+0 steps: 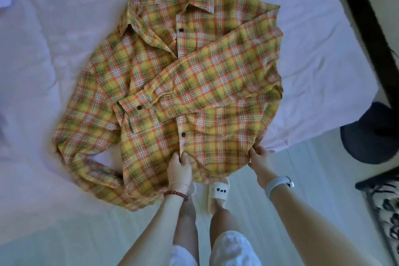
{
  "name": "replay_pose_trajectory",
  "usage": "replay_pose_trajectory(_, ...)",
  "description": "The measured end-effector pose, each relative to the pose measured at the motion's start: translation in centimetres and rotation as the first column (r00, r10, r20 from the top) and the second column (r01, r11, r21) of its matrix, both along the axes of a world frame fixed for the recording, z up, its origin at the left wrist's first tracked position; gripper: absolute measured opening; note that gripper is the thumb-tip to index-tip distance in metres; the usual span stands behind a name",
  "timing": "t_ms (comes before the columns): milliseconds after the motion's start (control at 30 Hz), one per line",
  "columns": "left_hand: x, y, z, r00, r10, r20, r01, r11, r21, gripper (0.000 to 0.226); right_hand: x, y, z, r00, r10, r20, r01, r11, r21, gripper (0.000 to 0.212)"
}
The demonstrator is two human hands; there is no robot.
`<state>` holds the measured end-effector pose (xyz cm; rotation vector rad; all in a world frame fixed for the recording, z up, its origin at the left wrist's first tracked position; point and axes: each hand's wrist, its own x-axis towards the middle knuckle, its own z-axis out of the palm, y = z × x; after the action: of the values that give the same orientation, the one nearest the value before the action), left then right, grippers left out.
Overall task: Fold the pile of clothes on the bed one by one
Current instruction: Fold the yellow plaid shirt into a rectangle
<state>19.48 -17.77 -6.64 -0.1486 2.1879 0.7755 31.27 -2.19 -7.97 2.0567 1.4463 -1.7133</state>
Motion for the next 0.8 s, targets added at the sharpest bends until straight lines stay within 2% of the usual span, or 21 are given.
replay_pose_trajectory(67, 0.6, -0.9, 0.5, 0.999, 0.044, -0.026, -0.042, 0.997, 0.06, 0.029, 0.5, 0.1, 0.1, 0.998, 0.061, -0.021, -0.061, 0.998, 0.017, 0.022)
replay_pose_trajectory(133, 1.5, -1.4, 1.3, 0.996, 0.05, -0.076, -0.042, 0.994, 0.104, 0.026, 1.6, 0.5, 1.1, 0.99, 0.137, -0.013, -0.133, 0.979, 0.157, 0.02)
replay_pose_trajectory(233, 2.7, -1.9, 2.4, 0.989, 0.034, -0.146, -0.01, 0.987, 0.162, 0.027, 4.5, 2.1, 3.4, 0.985, 0.173, -0.01, -0.154, 0.9, 0.408, 0.016)
replay_pose_trajectory(300, 3.4, -1.8, 3.0, 0.987, -0.003, -0.159, 0.032, 0.983, 0.181, 0.021, 6.9, 4.0, 4.4, 0.976, 0.217, 0.029, -0.203, 0.849, 0.488, 0.016)
replay_pose_trajectory(333, 3.7, -1.7, 2.8, 0.989, -0.043, -0.141, 0.064, 0.987, 0.146, 0.019, 8.0, 5.0, 4.5, 0.964, 0.254, 0.079, -0.259, 0.829, 0.495, 0.017)
replay_pose_trajectory(400, 4.8, -1.8, 2.0, 0.976, -0.211, -0.053, 0.209, 0.977, -0.043, 0.018, 9.8, 7.0, 4.6, 0.903, 0.339, 0.265, -0.427, 0.781, 0.456, 0.019)
replay_pose_trajectory(467, 6.1, -2.2, 1.3, 0.928, -0.351, 0.123, 0.371, 0.9, -0.227, 0.014, 11.1, 8.3, 4.6, 0.751, 0.406, 0.521, -0.609, 0.73, 0.309, 0.028)
replay_pose_trajectory(500, 6.8, -2.5, 1.2, 0.91, -0.358, 0.211, 0.406, 0.875, -0.264, 0.019, 11.6, 8.5, 4.5, 0.661, 0.443, 0.606, -0.676, 0.701, 0.225, 0.035)
replay_pose_trajectory(533, 7.5, -2.8, 1.1, 0.901, -0.334, 0.275, 0.406, 0.873, -0.27, 0.035, 11.7, 8.4, 4.5, 0.59, 0.478, 0.651, -0.723, 0.671, 0.164, 0.042)
replay_pose_trajectory(600, 8.4, -3.5, 1.1, 0.916, -0.263, 0.302, 0.341, 0.907, -0.246, 0.055, 11.0, 7.1, 4.5, 0.541, 0.546, 0.64, -0.778, 0.613, 0.135, 0.052)
replay_pose_trajectory(633, 8.7, -3.9, 1.1, 0.932, -0.241, 0.269, 0.305, 0.924, -0.229, 0.052, 10.4, 6.2, 4.6, 0.551, 0.588, 0.592, -0.793, 0.589, 0.153, 0.056)
replay_pose_trajectory(733, 8.6, -4.8, 1.8, 0.986, -0.131, 0.101, 0.146, 0.977, -0.157, 0.017, 8.4, 2.5, 4.6, 0.582, 0.699, 0.415, -0.809, 0.549, 0.211, 0.061)
replay_pose_trajectory(800, 7.9, -5.7, 2.1, 0.999, 0.037, 0.01, -0.035, 0.989, -0.142, 0.025, 6.9, -0.1, 4.8, 0.566, 0.75, 0.341, -0.824, 0.517, 0.232, 0.061)
